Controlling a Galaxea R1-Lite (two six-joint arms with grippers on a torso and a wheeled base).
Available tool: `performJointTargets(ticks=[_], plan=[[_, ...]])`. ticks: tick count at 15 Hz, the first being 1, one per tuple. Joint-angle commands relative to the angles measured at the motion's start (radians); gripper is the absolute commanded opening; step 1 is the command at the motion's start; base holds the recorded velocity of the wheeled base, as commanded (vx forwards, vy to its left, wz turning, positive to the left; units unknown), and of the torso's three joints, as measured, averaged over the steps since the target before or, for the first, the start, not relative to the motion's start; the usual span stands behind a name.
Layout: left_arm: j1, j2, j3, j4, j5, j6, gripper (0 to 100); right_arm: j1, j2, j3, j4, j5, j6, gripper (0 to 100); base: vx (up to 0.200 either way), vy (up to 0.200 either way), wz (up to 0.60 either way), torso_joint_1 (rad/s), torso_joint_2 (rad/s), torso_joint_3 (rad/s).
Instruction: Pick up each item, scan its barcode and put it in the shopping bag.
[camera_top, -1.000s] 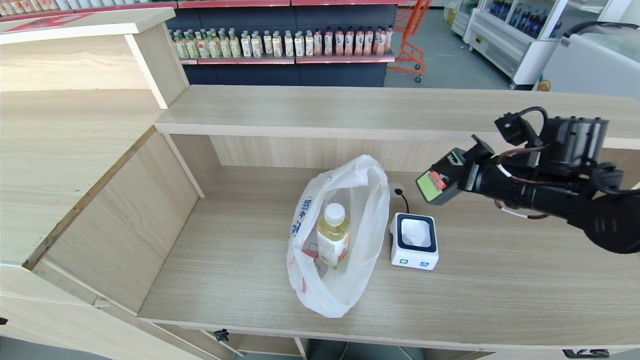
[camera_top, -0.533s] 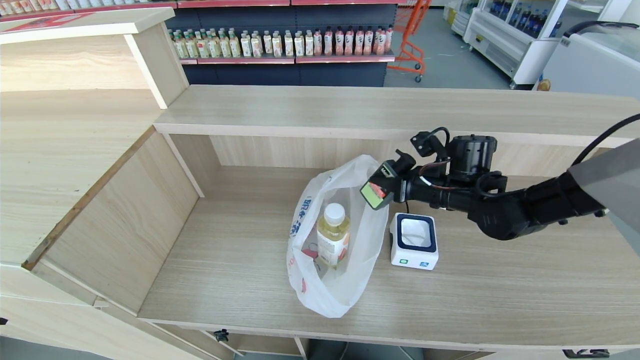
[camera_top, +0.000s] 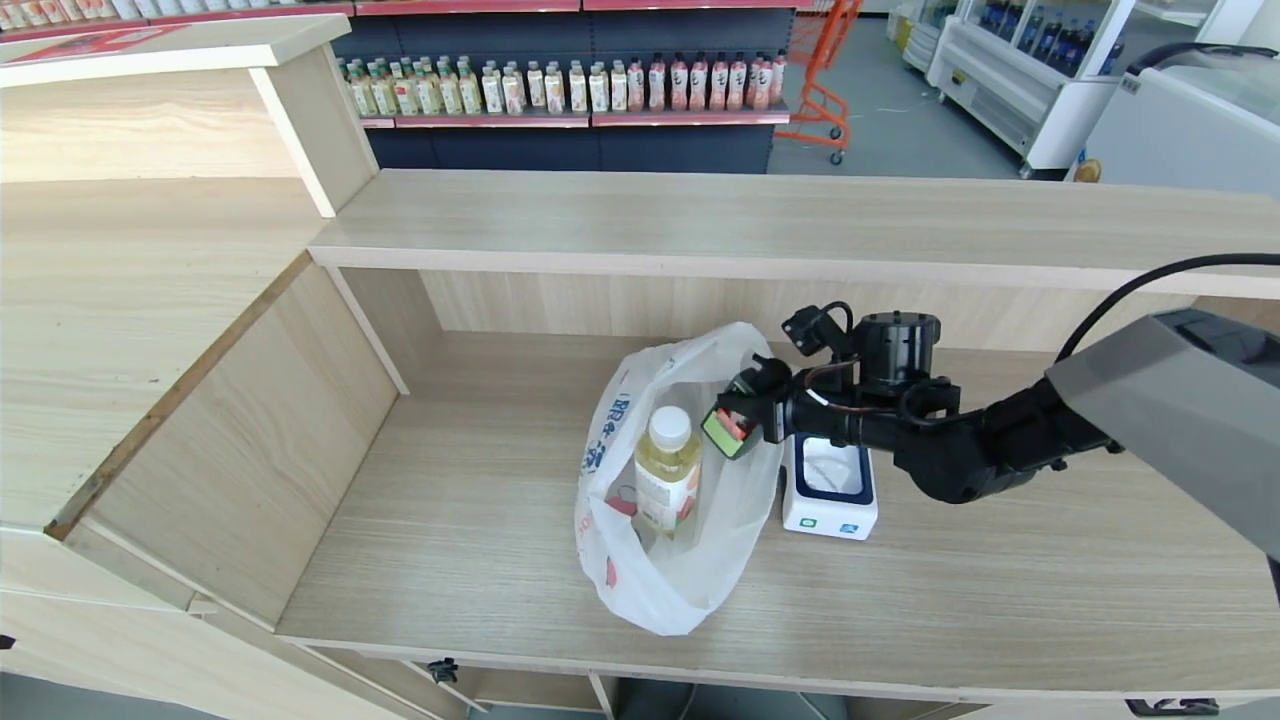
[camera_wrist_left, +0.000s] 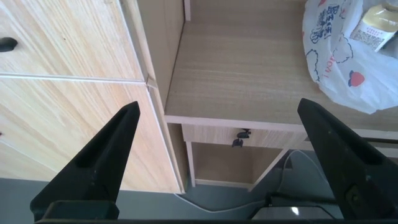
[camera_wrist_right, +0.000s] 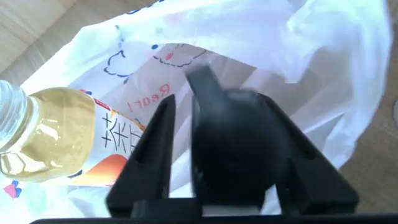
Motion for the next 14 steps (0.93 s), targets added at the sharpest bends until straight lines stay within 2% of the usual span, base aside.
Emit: performJointTargets(ticks=[1, 4, 8, 10, 13, 14], plan=[[0.001, 0.002, 0.000, 0.000, 0.000, 0.000, 100, 0.006, 0.007, 0.005, 0.002, 0.000, 0.002, 100, 0.000, 0.000, 0.00, 0.000, 0.00, 0.000], [0.001, 0.002, 0.000, 0.000, 0.000, 0.000, 100, -0.016, -0.056, 0.049, 0.001, 0.000, 0.078, 100, 0.000, 0.000, 0.00, 0.000, 0.00, 0.000], [0.001, 0.002, 0.000, 0.000, 0.000, 0.000, 100, -0.091, -0.292, 0.252, -0.015, 0.000, 0.380, 100, 0.000, 0.000, 0.00, 0.000, 0.00, 0.000], [0.001, 0.002, 0.000, 0.000, 0.000, 0.000, 100, -0.135, -0.424, 0.356, -0.015, 0.000, 0.476, 100, 0.000, 0.000, 0.00, 0.000, 0.00, 0.000], [0.001, 0.002, 0.000, 0.000, 0.000, 0.000, 100, -0.177, -0.588, 0.465, -0.013, 0.000, 0.489, 100, 0.000, 0.000, 0.00, 0.000, 0.00, 0.000], [0.001, 0.002, 0.000, 0.000, 0.000, 0.000, 100, -0.195, -0.714, 0.533, -0.010, -0.002, 0.474, 100, 0.000, 0.000, 0.00, 0.000, 0.00, 0.000]])
